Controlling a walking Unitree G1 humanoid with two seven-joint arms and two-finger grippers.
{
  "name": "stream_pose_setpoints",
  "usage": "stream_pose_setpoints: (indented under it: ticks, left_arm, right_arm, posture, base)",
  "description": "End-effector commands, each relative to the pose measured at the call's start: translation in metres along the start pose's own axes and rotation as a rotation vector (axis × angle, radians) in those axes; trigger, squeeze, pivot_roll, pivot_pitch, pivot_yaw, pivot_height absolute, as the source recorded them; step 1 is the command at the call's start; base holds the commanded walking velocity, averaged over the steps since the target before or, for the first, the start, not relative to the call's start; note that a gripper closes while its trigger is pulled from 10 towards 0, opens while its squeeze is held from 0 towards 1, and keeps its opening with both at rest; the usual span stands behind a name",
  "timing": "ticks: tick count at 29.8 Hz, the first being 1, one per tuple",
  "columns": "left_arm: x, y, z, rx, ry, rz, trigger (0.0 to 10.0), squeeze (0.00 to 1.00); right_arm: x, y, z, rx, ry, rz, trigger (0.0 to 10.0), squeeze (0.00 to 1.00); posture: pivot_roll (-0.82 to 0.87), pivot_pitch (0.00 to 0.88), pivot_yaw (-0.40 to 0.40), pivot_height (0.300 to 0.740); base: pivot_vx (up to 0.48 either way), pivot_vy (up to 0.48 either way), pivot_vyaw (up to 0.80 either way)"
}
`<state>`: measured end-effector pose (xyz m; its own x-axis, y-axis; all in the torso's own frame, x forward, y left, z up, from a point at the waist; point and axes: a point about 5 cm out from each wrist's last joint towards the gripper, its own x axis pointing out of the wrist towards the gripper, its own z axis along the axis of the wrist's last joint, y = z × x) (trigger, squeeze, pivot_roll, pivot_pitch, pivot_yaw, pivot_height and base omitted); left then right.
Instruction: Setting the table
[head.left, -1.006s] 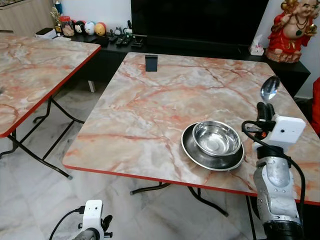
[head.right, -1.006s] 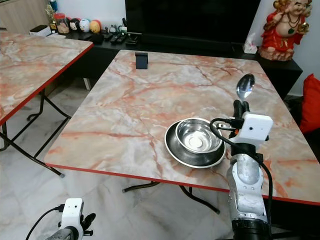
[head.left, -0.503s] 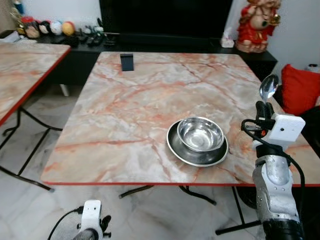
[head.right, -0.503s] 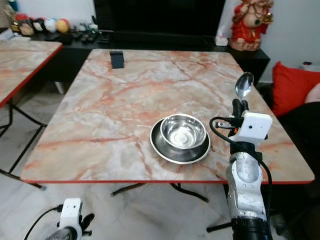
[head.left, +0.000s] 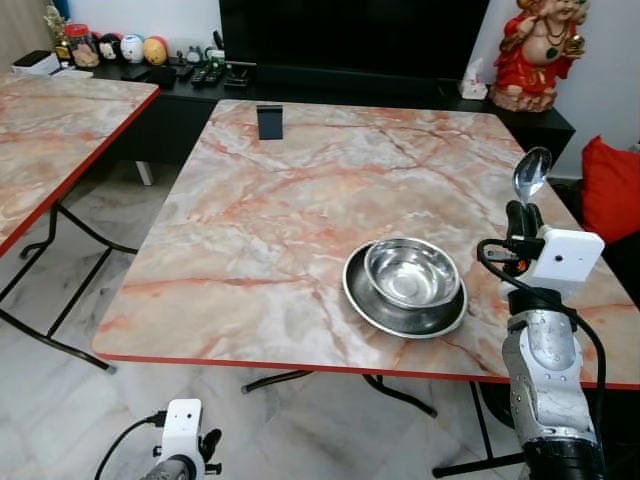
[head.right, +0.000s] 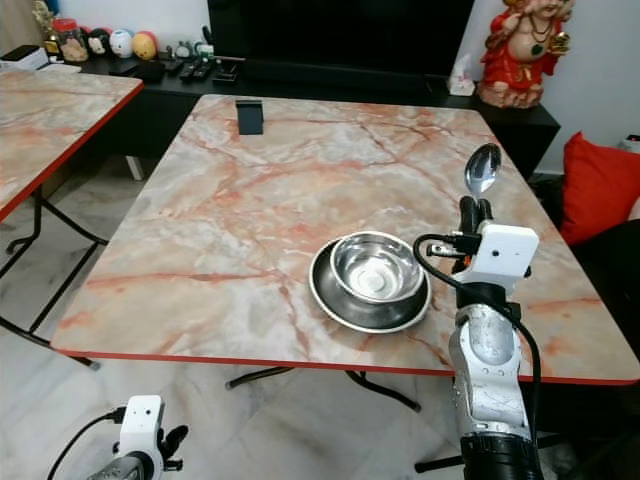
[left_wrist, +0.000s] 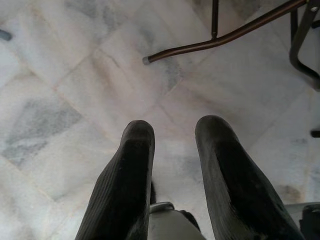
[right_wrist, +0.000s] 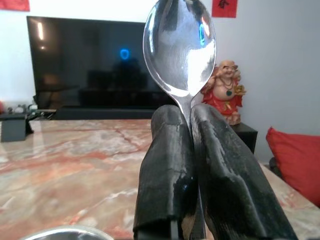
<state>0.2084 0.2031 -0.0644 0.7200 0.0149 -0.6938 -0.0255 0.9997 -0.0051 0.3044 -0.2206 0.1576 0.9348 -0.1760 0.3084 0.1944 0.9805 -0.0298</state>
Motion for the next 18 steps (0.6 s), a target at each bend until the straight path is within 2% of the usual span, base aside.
stream_pose_setpoints:
  ticks: [1,13,18]
  left_arm:
    - [-0.0016,0.0012,-0.0059,0.000,0.020,0.005,10.0,0.00]
    - [-0.0018,0.0025,-0.0053,0.006,0.017,0.005,10.0,0.00]
    - [-0.0017,0.0023,-0.0050,0.004,0.015,0.006,10.0,0.00]
  right_arm:
    - [0.0012,-0.0008,0.0006,-0.002,-0.004,-0.003,10.0,0.00]
    - [0.0014,-0.0005,0.0000,-0.001,0.000,-0.007,10.0,0.00]
    - [0.0016,-0.0006,-0.0004,-0.002,0.001,-0.008,10.0,0.00]
  posture:
    - [0.01,0.000,-0.052,0.727]
    - [0.01,0.000,-0.051,0.727]
    - [0.01,0.000,-0.050,0.727]
  base:
    - [0.000,-0.244,0.00]
    - [0.000,0.000,0.00]
    - [0.000,-0.458,0.00]
